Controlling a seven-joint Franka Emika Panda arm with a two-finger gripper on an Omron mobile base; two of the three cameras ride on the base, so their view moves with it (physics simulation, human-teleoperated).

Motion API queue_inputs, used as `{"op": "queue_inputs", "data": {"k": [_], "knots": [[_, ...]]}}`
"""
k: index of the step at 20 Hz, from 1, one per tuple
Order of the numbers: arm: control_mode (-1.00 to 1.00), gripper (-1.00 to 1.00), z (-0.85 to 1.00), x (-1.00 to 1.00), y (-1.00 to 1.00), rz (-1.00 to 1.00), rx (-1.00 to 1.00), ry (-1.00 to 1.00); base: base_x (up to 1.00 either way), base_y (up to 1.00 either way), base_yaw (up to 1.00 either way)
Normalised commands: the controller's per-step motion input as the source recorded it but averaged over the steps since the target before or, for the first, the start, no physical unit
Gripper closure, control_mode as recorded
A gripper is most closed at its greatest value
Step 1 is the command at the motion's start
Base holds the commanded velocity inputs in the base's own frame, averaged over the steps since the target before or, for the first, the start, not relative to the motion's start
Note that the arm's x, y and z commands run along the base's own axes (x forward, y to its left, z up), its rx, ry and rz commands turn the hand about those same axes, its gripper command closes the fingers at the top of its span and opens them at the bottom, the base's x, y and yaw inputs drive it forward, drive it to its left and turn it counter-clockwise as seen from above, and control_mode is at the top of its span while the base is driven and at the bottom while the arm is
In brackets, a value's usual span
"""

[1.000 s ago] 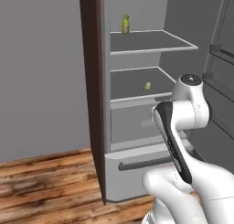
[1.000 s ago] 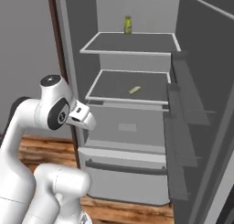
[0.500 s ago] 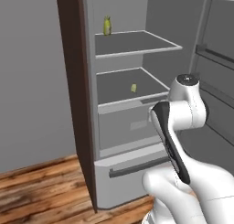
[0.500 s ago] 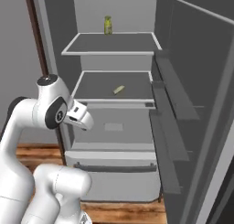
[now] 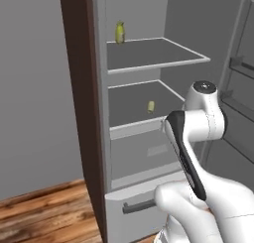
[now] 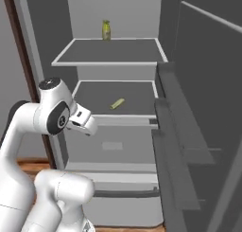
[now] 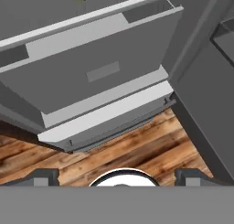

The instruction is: Retrieve the butter from the fridge and place it on a plate on the dining table. Then retrieve the butter knife by the fridge and place it near the plate.

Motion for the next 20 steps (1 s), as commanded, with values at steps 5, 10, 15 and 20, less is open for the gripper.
{"op": "queue_inputs", "data": {"k": [5, 10, 15, 20], "knots": [[1.00, -1.00, 0.00, 0.00, 0.00, 0.00, 0.00, 0.00, 0.48, -0.46, 0.00], [1.00, -1.00, 0.00, 0.00, 0.00, 0.00, 0.00, 0.00, 0.36, -0.05, 0.00], [1.00, -1.00, 0.00, 0.00, 0.00, 0.00, 0.00, 0.00, 0.52, 0.00, 0.04], [1.00, -1.00, 0.00, 0.00, 0.00, 0.00, 0.00, 0.00, 0.30, 0.00, 0.05]]}}
